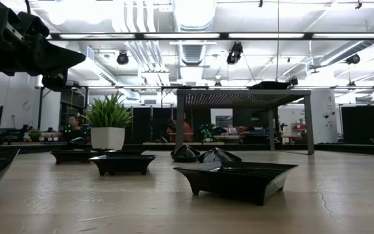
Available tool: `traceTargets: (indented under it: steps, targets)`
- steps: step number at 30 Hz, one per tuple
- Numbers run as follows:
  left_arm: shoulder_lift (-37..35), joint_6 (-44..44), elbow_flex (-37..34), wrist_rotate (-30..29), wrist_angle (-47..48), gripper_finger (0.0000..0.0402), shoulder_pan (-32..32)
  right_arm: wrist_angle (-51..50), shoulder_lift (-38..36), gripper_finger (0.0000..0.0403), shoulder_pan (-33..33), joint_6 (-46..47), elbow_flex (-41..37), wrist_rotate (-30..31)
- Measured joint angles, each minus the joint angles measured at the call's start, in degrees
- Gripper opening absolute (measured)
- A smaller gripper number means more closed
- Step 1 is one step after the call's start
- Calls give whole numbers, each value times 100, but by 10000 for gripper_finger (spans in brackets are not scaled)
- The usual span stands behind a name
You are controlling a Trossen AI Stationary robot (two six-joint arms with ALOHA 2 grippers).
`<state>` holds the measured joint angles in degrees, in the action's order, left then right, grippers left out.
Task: Pick & Place Mini shaped plates
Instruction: Stack the black distorted square plate on top of the black distorted square plate on the shelf
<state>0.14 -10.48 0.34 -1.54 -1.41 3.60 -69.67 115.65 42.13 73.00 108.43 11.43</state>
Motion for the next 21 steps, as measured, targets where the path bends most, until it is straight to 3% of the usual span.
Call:
traceTargets:
  steps: [21]
  targets:
    - [0, -1, 0, 0, 2, 5, 2, -159, 1192, 142, 201, 826, -1, -319]
